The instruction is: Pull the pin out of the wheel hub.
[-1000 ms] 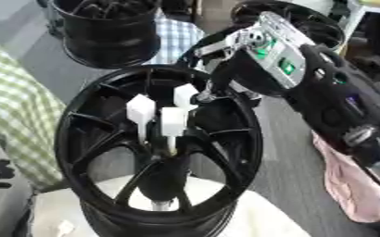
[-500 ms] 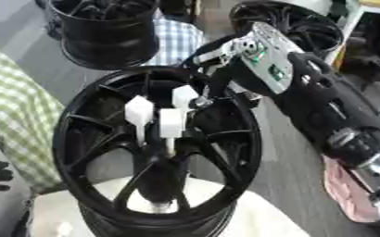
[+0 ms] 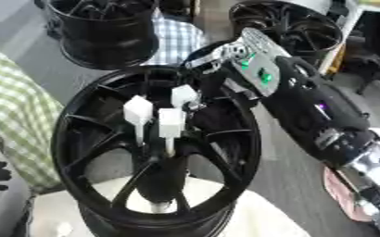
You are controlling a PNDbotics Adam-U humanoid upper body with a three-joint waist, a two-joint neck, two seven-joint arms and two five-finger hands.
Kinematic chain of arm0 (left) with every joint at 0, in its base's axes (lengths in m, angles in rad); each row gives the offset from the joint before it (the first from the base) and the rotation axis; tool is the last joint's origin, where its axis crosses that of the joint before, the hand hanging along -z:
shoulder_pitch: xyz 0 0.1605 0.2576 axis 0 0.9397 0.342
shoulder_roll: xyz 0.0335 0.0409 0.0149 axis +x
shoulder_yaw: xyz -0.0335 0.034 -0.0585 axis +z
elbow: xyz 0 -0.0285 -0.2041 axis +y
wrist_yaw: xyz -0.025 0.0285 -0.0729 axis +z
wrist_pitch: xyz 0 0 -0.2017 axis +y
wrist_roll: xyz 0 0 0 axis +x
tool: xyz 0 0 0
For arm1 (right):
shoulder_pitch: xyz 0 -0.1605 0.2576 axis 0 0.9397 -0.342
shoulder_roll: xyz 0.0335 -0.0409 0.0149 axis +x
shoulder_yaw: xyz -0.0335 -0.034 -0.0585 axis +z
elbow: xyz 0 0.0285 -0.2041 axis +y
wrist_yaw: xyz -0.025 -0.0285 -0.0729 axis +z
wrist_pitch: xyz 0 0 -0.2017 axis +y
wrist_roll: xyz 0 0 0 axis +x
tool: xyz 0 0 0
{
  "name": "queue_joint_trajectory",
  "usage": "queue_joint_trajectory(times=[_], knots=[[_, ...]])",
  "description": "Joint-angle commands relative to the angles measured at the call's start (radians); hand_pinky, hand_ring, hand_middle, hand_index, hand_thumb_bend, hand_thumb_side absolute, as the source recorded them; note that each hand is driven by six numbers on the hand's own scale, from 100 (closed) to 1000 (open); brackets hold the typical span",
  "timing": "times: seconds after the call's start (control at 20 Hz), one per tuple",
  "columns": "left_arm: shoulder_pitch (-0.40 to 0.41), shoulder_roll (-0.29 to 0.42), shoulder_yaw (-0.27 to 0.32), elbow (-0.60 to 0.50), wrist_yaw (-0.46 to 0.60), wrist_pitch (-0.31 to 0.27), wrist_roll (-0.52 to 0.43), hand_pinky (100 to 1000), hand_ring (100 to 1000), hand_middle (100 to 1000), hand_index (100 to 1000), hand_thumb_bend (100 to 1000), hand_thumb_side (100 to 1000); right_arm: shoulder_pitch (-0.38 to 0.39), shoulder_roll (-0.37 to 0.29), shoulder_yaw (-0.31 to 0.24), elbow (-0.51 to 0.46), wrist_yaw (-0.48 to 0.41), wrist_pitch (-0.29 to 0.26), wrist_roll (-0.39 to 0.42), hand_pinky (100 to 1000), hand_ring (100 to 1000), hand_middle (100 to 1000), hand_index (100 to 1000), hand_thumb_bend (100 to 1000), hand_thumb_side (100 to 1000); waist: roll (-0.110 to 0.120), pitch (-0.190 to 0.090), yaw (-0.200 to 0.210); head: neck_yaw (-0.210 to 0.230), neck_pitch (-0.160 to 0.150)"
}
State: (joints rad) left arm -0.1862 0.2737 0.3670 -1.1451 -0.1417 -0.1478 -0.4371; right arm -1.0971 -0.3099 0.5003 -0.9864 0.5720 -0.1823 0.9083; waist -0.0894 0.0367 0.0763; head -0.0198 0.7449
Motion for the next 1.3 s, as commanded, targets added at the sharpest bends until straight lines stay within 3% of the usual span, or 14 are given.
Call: queue_joint_trajectory(times=[0.05, 0.55, 0.9, 1.3], knots=[[-0.014, 0.017, -0.003, -0.021, 0.002, -0.001, -0.003, 711, 754, 650, 798, 318, 662, -0.021, -0.005, 0.000, -0.005, -0.010, -0.004, -0.001, 865, 851, 751, 840, 296, 375, 0.009, -0.008, 0.001, -0.002, -0.006], [-0.017, 0.016, -0.004, -0.022, 0.001, -0.001, -0.005, 711, 755, 650, 798, 320, 661, -0.015, 0.010, -0.002, 0.012, 0.000, -0.009, -0.001, 853, 829, 718, 811, 260, 340, 0.009, -0.007, 0.003, -0.004, -0.008], [-0.018, 0.014, -0.004, -0.023, 0.001, 0.001, -0.007, 710, 755, 651, 798, 323, 661, -0.014, 0.012, -0.029, 0.018, 0.015, -0.001, -0.001, 808, 712, 539, 661, 192, 303, 0.009, -0.007, 0.004, -0.004, -0.010], [-0.015, 0.015, -0.003, -0.021, 0.001, 0.001, -0.005, 710, 756, 651, 798, 321, 661, -0.018, -0.008, -0.047, -0.029, -0.010, 0.026, -0.039, 784, 667, 473, 594, 179, 295, 0.009, -0.008, 0.002, -0.004, -0.011]])
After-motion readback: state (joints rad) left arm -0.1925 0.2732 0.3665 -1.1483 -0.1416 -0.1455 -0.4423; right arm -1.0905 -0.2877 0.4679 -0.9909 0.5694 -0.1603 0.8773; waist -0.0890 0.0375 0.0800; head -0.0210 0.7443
